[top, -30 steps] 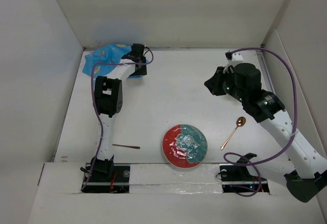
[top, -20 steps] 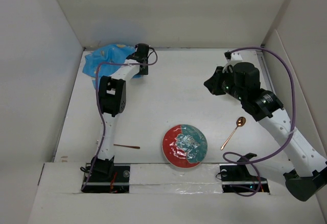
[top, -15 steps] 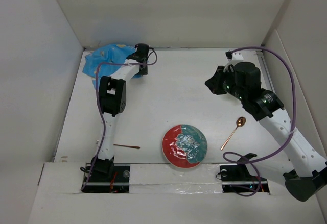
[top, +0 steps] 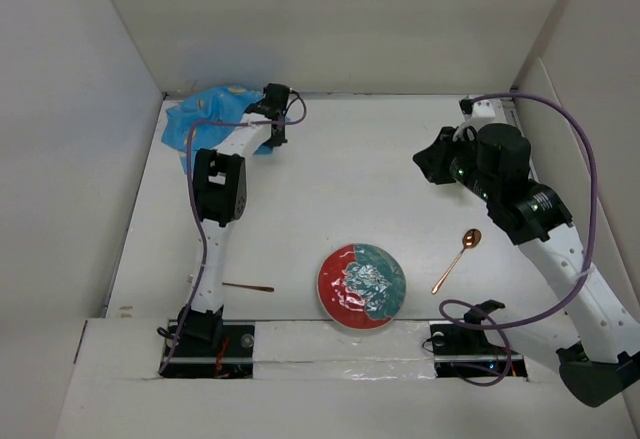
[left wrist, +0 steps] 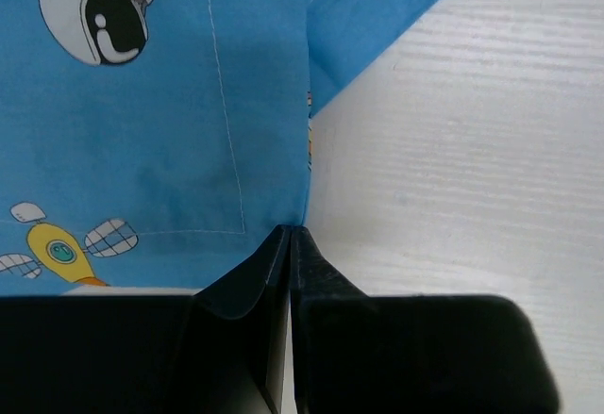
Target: Set the dinner table for one person
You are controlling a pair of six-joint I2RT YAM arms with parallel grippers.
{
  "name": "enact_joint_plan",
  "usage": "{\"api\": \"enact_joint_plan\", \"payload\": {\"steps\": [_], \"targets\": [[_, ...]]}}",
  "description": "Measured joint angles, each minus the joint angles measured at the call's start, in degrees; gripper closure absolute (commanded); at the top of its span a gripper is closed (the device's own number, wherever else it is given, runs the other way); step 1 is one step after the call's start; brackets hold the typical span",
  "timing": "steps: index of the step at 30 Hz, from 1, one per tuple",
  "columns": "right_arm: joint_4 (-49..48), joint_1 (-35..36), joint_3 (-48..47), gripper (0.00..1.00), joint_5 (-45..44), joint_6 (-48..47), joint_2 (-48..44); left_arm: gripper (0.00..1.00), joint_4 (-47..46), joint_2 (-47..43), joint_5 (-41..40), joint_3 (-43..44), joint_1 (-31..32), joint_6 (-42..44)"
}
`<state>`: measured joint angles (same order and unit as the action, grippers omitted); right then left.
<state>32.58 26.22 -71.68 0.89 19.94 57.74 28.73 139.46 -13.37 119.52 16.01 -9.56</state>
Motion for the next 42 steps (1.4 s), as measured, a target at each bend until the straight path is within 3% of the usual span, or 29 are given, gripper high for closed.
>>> {"api": "enact_joint_plan", "payload": {"steps": [7,9,11,17,22,26,32,35,38,39,40,42], "targets": [[-0.2,0.0,0.0,0.88,2.3,-0.2,-0.1,1.0,3.4,-7.0,6.4,-4.7,-0.3,-0.8],[-0.7,0.0,0.0,0.94,3.2,-0.1,0.1,1.0,4.2,-11.1,9.0,-4.6,-0.1,-1.1],[-1.3,0.0,0.0,1.0,4.2,0.2,0.6,1.0,5.2,-15.9,11.5,-3.7,0.2,-1.4],[-3.5,0.2,0.0,1.0,6.4,0.9,3.3,1.0,5.9,-33.2,16.3,3.6,0.5,-1.6],[-5.0,2.1,-0.1,1.0,7.0,1.3,7.3,1.0,4.5,-50.3,17.2,-0.6,-3.2,-2.2],[-7.0,4.3,0.0,0.78,6.9,2.0,12.4,1.0,2.8,-58.6,18.9,-7.5,-9.8,-3.5],[-9.1,5.4,0.6,0.74,7.0,3.0,22.0,1.0,0.7,-57.9,20.5,-17.7,-10.9,-3.8],[-10.0,5.6,3.6,1.0,7.0,4.0,22.3,1.0,-1.2,-55.5,20.9,-29.6,-7.9,-4.2],[-10.4,5.8,6.0,1.0,6.7,5.0,20.2,1.0,-2.3,-51.5,21.8,-40.5,-4.8,-6.2],[-10.5,5.9,6.3,1.0,6.6,5.1,19.5,0.98,-2.7,-50.5,21.7,-43.1,-4.0,-7.0],[-10.8,6.0,6.6,1.0,6.6,5.2,18.8,0.84,-3.2,-49.8,21.0,-45.8,-3.4,-8.1],[-10.9,6.1,6.8,1.0,6.4,5.1,17.9,0.72,-4.1,-49.6,19.5,-50.2,-2.9,-10.3]]}}
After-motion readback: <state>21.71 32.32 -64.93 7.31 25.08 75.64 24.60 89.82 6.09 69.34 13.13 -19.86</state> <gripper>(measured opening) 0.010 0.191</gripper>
